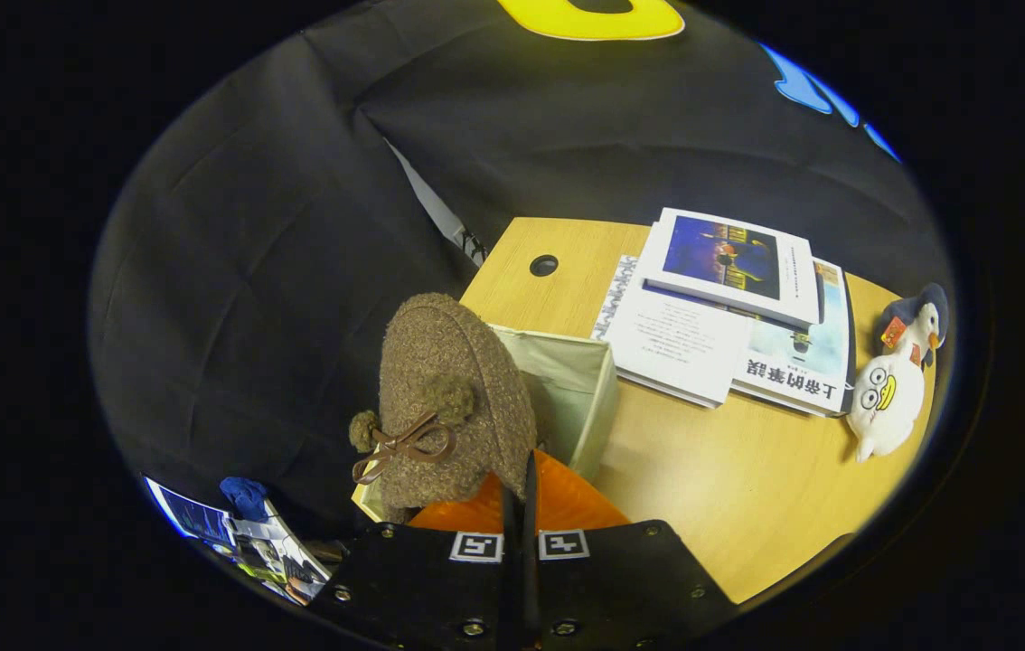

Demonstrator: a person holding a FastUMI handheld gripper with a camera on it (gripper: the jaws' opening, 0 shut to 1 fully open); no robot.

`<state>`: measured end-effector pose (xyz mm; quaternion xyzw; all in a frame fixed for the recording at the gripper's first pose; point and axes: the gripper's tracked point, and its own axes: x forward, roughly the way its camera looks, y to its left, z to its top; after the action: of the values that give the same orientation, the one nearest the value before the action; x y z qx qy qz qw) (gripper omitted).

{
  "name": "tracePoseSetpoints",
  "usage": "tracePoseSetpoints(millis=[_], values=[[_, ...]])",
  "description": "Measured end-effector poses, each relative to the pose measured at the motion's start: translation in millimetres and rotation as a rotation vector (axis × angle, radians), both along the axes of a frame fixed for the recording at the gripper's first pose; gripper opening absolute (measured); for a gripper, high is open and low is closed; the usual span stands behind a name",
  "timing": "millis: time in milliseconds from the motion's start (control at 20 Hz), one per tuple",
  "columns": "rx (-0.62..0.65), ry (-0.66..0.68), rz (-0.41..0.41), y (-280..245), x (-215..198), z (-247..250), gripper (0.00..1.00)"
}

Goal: Open the storage box then place both shoes into the box .Put the left shoe in first, then the right shoe, with the right side of both shoes facing outward in a uniform manner.

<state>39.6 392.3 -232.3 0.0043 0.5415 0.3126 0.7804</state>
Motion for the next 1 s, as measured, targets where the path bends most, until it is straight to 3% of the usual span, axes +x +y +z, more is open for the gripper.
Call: tracePoseSetpoints(millis=[750, 1000], values=[[-0.076, 0.053, 0.057, 42, -17, -36, 0.01], [-0.081, 0.06, 0.085, 43, -22, -36, 0.21]])
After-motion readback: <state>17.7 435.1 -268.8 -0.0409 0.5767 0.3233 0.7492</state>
